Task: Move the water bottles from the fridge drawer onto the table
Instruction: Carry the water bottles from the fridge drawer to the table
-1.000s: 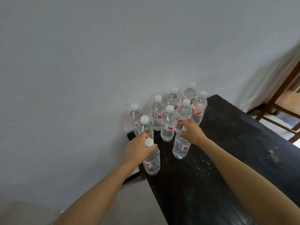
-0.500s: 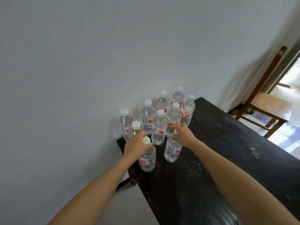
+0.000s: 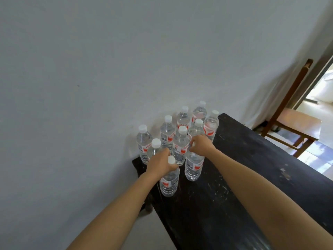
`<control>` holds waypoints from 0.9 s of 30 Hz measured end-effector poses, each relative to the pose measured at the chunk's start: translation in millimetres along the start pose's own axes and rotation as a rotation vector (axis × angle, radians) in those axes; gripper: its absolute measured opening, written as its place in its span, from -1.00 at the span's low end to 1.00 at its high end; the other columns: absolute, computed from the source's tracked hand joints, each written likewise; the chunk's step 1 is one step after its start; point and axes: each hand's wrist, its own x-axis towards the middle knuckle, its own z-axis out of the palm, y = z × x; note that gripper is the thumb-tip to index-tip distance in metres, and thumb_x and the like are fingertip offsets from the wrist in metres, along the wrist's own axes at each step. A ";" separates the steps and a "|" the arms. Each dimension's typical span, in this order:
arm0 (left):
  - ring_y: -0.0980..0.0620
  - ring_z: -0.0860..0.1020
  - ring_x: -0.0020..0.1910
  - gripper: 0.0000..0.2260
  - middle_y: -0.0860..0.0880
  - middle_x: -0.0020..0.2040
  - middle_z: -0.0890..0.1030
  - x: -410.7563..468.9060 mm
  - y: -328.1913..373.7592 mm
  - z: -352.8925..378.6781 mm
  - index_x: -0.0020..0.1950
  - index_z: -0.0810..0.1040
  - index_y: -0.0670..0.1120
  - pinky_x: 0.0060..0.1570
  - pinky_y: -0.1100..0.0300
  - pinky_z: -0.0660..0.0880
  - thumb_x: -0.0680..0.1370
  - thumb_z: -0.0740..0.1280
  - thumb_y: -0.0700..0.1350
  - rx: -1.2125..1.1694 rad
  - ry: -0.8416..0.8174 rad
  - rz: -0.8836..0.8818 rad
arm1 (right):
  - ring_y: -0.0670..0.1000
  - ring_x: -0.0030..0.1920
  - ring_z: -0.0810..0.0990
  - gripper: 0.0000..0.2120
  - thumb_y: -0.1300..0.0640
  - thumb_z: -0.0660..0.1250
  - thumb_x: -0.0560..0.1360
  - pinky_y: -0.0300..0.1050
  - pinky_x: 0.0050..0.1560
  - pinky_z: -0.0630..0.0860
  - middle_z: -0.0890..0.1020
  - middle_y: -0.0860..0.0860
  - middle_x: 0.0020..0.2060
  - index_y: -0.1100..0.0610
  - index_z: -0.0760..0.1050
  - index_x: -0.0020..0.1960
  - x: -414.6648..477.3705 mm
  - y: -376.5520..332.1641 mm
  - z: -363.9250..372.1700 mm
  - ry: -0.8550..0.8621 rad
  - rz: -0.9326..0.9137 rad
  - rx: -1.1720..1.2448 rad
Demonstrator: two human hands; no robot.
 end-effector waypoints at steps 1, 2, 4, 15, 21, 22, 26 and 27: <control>0.02 0.43 -0.19 -0.70 0.02 -0.17 0.43 0.9 -0.2 -0.1 -0.06 0.29 -0.04 -0.24 0.18 0.32 0.42 0.38 0.02 0.002 -0.006 -0.004 | 0.05 -0.06 0.54 -0.79 0.16 0.35 0.45 -0.15 -0.06 0.48 0.58 0.12 0.02 0.22 0.52 0.05 1.2 -1.4 0.6 -0.001 -0.004 -0.002; 0.02 0.43 -0.19 -0.70 0.02 -0.16 0.44 1.2 -0.6 -0.4 -0.05 0.29 -0.04 -0.24 0.18 0.32 0.42 0.38 0.02 -0.002 -0.011 -0.007 | 0.07 -0.05 0.55 -0.79 0.15 0.35 0.46 -0.13 -0.04 0.51 0.57 0.14 0.03 0.23 0.52 0.05 1.9 -0.8 0.9 0.002 -0.001 -0.005; 0.03 0.41 -0.21 -0.70 0.02 -0.18 0.43 1.6 -1.8 -0.7 -0.06 0.28 -0.04 -0.27 0.18 0.31 0.42 0.38 0.02 -0.010 -0.017 -0.008 | 0.09 -0.04 0.56 -0.77 0.14 0.33 0.47 -0.10 0.00 0.54 0.52 0.14 0.10 0.22 0.49 0.09 1.1 3.2 0.7 0.004 0.024 -0.016; 0.01 0.49 -0.10 -0.69 -0.03 -0.03 0.52 -6.8 4.5 -5.4 0.07 0.33 -0.06 -0.17 0.16 0.41 0.47 0.33 0.06 0.108 -0.016 0.046 | 0.25 0.43 0.18 -0.38 0.00 0.28 0.50 0.16 0.33 0.32 0.12 0.14 0.46 0.01 0.07 0.47 -29.5 15.4 -5.6 -0.010 0.032 -0.045; -0.05 0.46 0.23 -0.43 -0.07 0.34 0.39 -11.9 15.6 -18.1 0.41 0.20 -0.03 0.07 0.07 0.47 0.50 0.22 0.21 0.301 0.029 0.161 | 0.17 0.42 0.19 -0.43 0.00 0.28 0.52 0.10 0.39 0.26 0.21 0.14 0.43 0.04 0.15 0.45 -67.1 26.6 -36.8 0.181 0.051 0.109; -0.05 0.42 0.28 -0.41 -0.07 0.38 0.36 -13.4 18.8 -21.5 0.45 0.16 -0.03 0.12 0.07 0.45 0.52 0.21 0.20 0.290 0.041 0.196 | 0.16 0.41 0.21 -0.44 0.00 0.27 0.52 0.08 0.38 0.27 0.23 0.14 0.42 0.04 0.17 0.45 -73.1 29.0 -42.5 0.206 0.052 0.111; -0.02 0.25 0.41 -0.39 -0.04 0.45 0.26 -13.8 26.8 -33.6 0.50 0.07 -0.02 0.27 0.07 0.35 0.54 0.18 0.18 0.234 0.096 0.318 | 0.14 0.41 0.22 -0.48 0.03 0.28 0.52 0.04 0.36 0.28 0.24 0.12 0.41 0.05 0.20 0.43 -92.1 44.1 -56.1 0.270 0.091 0.122; -0.01 0.23 0.42 -0.40 -0.03 0.46 0.25 -11.5 29.9 -34.7 0.50 0.07 -0.03 0.29 0.08 0.32 0.54 0.18 0.16 0.229 0.095 0.336 | 0.14 0.41 0.22 -0.48 0.04 0.28 0.52 0.03 0.36 0.28 0.24 0.12 0.41 0.05 0.20 0.43 -96.3 50.1 -58.2 0.282 0.110 0.120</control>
